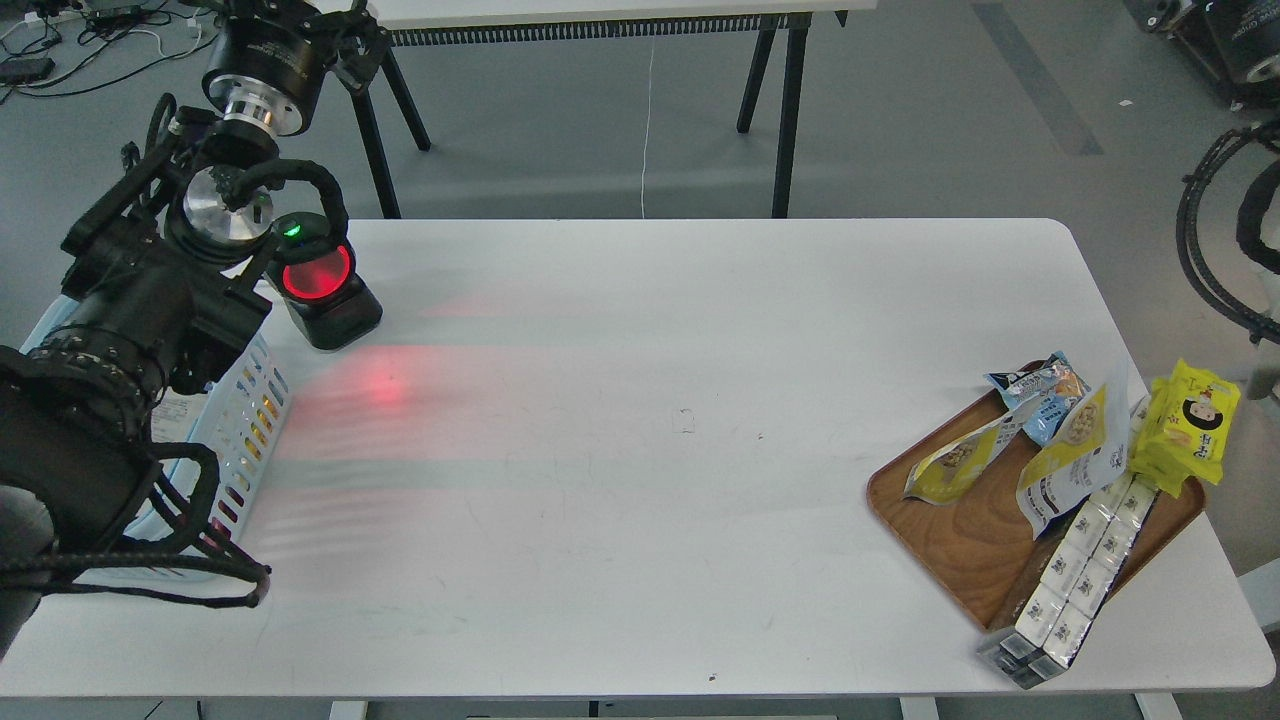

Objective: Scan snack and place in basket

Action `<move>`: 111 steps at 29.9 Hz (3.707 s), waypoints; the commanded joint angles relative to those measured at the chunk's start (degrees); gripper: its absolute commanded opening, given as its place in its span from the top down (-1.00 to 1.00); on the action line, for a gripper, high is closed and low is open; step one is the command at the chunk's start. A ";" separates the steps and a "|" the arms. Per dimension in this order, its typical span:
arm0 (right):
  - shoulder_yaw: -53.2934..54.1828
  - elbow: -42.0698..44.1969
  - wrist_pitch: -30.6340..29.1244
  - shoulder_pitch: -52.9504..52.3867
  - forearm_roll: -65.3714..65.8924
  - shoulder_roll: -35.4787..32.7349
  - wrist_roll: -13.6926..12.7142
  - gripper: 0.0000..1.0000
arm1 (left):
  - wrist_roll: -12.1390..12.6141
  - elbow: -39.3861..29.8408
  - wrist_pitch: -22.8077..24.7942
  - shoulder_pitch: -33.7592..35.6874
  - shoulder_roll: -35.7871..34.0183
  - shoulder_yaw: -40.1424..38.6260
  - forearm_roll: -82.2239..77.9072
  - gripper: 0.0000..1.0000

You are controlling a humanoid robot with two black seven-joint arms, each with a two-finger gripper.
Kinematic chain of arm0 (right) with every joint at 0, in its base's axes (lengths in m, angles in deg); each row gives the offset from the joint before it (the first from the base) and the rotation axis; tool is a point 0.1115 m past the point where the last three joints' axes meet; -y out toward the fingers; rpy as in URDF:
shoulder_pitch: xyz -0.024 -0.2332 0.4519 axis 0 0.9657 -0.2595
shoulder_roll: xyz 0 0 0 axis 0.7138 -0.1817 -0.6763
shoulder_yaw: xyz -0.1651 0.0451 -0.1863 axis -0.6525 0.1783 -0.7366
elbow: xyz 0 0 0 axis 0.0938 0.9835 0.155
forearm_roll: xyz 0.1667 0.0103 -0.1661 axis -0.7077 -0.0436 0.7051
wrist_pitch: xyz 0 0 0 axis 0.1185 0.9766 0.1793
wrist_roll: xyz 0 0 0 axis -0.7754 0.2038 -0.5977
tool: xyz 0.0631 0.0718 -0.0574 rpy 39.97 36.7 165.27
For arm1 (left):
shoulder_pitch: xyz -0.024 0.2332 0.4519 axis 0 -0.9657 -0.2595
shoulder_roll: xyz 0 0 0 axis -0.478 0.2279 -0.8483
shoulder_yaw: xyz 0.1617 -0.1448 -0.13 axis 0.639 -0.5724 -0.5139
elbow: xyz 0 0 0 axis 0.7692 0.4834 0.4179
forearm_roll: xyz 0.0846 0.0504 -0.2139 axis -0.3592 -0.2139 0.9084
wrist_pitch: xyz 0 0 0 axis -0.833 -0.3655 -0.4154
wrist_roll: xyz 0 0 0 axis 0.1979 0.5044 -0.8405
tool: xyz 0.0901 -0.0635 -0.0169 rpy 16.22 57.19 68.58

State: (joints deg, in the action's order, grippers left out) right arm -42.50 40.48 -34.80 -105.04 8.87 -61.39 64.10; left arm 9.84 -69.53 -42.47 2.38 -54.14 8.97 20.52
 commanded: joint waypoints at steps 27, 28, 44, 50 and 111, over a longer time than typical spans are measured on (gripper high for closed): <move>-48.15 -31.11 0.00 -40.21 64.60 -7.29 1.00 -0.98 | -0.01 -0.30 0.00 0.95 0.80 -0.12 0.00 -0.99; -50.00 -32.96 0.00 -41.88 66.18 -7.29 1.00 -0.98 | -0.01 -0.39 0.00 1.04 0.80 -0.12 0.00 -0.99; -67.42 -53.54 0.00 -49.89 99.39 -10.36 1.00 -0.90 | -0.09 -0.39 0.00 0.60 0.01 -0.21 0.09 -0.99; -72.16 -53.54 3.39 -49.10 109.60 -8.96 1.00 -0.90 | -0.09 -0.30 0.00 0.69 0.27 -0.21 0.09 -0.99; -69.01 -40.98 3.04 -46.90 107.16 -2.01 1.00 1.00 | -0.01 -0.22 0.00 0.51 -0.61 0.06 0.09 -0.99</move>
State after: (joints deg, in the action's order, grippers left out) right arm -113.22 -0.49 -31.55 -150.45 117.09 -63.92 65.11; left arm 9.84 -69.74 -42.47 2.90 -54.71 9.02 20.58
